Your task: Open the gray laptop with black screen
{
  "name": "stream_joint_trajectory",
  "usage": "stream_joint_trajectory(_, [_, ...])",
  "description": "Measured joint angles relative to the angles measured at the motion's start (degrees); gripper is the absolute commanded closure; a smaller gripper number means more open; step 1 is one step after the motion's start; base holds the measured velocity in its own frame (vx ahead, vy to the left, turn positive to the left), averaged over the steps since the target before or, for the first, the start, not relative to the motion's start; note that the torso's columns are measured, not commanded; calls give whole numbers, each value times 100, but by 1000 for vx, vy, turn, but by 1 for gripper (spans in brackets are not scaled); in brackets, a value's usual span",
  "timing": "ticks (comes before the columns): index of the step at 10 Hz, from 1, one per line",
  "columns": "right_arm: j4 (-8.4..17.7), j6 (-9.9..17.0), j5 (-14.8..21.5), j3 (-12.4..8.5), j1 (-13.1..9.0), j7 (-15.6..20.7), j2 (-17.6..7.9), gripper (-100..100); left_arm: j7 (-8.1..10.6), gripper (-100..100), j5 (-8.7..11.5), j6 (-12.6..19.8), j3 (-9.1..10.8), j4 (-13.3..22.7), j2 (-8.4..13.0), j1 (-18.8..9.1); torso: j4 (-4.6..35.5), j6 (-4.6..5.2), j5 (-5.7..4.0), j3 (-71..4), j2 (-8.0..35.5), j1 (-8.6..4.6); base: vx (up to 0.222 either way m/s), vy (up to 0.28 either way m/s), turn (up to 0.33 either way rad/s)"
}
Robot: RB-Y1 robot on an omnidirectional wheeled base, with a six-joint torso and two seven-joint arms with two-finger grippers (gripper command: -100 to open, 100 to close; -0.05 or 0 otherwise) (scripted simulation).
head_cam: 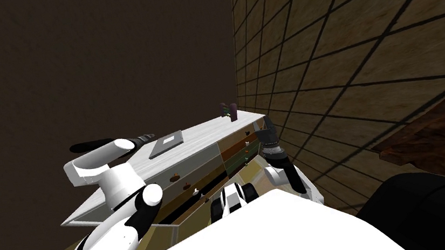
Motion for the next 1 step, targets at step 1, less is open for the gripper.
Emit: stream_joint_trajectory(1, [0,0,0,0,0,0,0,0,0,0,0,0,0,0,0,0,1,0,0,2,2,0,0,0,0])
